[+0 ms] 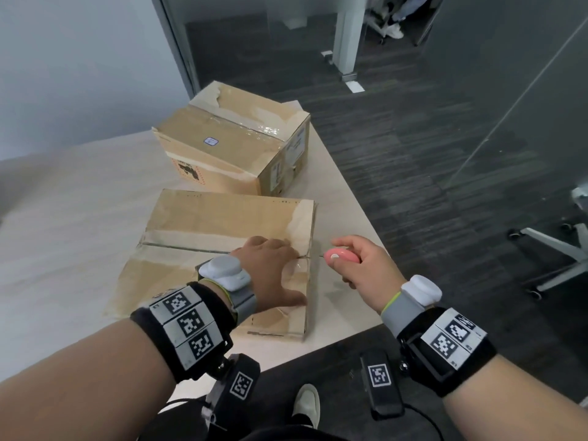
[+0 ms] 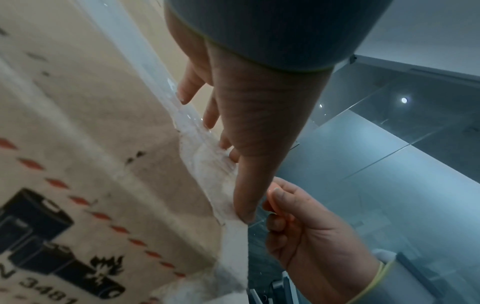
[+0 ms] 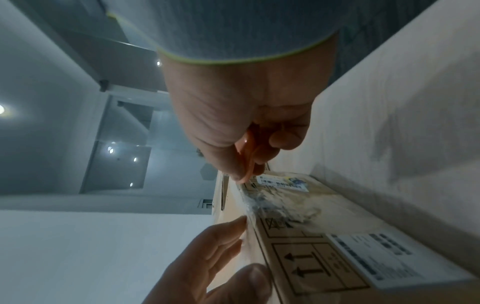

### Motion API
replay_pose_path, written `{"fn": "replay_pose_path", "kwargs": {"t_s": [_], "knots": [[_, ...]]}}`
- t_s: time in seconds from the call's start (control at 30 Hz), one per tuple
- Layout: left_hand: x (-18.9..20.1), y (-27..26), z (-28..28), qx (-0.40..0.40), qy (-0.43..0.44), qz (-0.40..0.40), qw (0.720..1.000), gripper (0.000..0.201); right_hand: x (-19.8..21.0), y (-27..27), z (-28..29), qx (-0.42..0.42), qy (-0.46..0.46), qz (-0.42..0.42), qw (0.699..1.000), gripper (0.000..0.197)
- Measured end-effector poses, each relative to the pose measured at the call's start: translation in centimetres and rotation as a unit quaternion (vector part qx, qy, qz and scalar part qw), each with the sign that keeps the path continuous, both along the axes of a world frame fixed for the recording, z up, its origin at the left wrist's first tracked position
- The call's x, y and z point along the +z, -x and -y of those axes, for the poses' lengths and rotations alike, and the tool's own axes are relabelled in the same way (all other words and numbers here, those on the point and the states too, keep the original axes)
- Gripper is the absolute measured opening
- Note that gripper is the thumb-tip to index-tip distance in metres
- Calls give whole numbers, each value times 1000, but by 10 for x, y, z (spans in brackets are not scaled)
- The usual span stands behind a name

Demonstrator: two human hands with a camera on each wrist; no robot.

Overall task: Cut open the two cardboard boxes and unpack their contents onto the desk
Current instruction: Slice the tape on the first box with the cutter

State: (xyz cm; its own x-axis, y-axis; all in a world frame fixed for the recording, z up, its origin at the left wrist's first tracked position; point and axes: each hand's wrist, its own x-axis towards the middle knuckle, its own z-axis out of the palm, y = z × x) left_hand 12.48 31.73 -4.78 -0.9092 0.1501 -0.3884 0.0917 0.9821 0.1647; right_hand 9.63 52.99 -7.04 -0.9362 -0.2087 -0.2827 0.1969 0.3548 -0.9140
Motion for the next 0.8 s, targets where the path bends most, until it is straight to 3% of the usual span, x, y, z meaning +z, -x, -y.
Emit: {"fn": "replay_pose_path", "kwargs": {"t_s": [0.3,0.47,0.67,0.8], "knots": [[0,-1,4,10,-25,-15,1000,70,-9,0,17,0,17,-9,1000,13],[-1,0,9,37,-8,-39,999,91,-6,-1,16,8,12,-9,1000,15],[7,16,10,50,-12,14,999,65,-4,-1,17,12,14,-19,1000,16],[2,19,9,51,-15,47,997,60,-6,0,18,21,1,-28,999,14]]}}
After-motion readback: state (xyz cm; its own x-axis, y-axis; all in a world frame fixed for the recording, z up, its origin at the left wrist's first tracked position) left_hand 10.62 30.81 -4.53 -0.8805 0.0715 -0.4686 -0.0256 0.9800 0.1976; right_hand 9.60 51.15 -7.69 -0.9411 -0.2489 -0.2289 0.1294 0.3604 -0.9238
